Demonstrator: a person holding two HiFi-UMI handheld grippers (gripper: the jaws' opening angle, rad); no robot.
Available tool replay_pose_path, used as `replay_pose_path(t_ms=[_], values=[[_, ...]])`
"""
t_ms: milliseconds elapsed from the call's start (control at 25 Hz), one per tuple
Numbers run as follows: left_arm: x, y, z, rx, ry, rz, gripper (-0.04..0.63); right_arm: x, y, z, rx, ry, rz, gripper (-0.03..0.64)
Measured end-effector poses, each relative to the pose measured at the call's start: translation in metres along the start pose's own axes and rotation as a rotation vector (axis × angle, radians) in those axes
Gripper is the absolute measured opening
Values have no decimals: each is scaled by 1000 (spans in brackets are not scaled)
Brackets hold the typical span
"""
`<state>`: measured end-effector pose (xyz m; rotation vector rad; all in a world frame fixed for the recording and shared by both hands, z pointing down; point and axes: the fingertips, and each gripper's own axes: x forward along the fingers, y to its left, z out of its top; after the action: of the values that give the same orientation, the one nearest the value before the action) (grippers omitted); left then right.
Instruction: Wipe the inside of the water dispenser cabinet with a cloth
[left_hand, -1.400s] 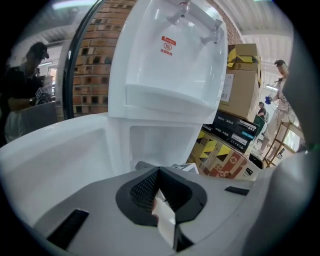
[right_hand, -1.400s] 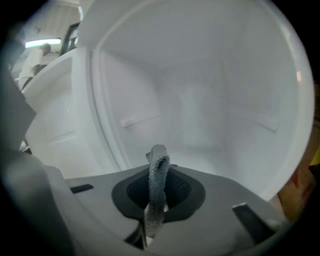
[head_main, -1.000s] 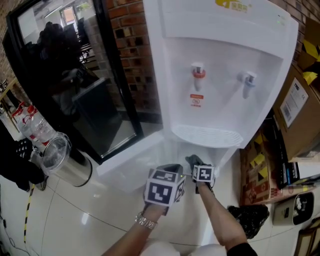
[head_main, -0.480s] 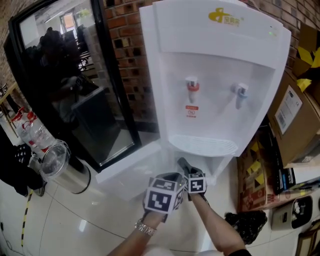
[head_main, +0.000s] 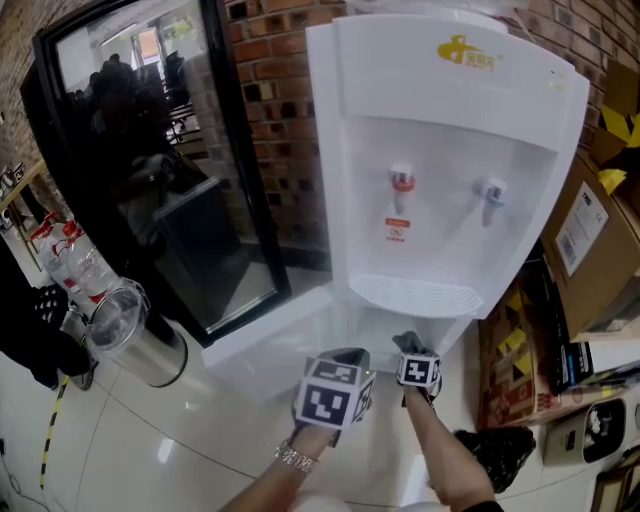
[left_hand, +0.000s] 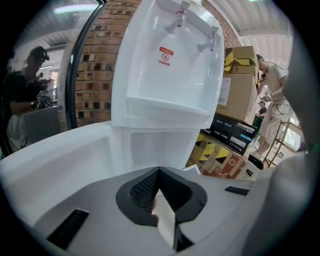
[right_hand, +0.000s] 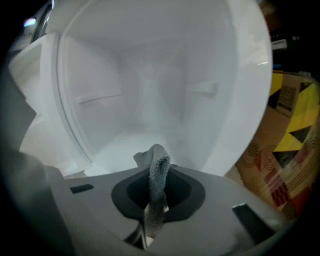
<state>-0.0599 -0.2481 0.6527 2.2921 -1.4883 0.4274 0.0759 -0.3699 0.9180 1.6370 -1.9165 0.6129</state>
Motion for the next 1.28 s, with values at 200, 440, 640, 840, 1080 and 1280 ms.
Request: replay_pose_path(t_ms=[200, 440, 640, 840, 1080, 1280], values=[[7, -5, -7, 7, 32, -5, 2, -10, 12, 12, 17, -48, 48, 20], [4, 2, -7, -5, 32, 14, 2, -29, 111, 31, -56, -115, 320, 20], [0, 7, -6, -8, 29, 21, 2, -6, 98, -4, -27, 2, 296, 20], [0, 6, -5, -11, 26, 19, 2, 0, 6, -11, 48, 27, 16, 20], [7, 1, -6, -6, 27, 10, 2, -15, 4, 17, 25, -84, 6, 20], [9, 8, -12, -13, 40, 22, 2, -11, 81, 20, -116, -133, 219, 20]])
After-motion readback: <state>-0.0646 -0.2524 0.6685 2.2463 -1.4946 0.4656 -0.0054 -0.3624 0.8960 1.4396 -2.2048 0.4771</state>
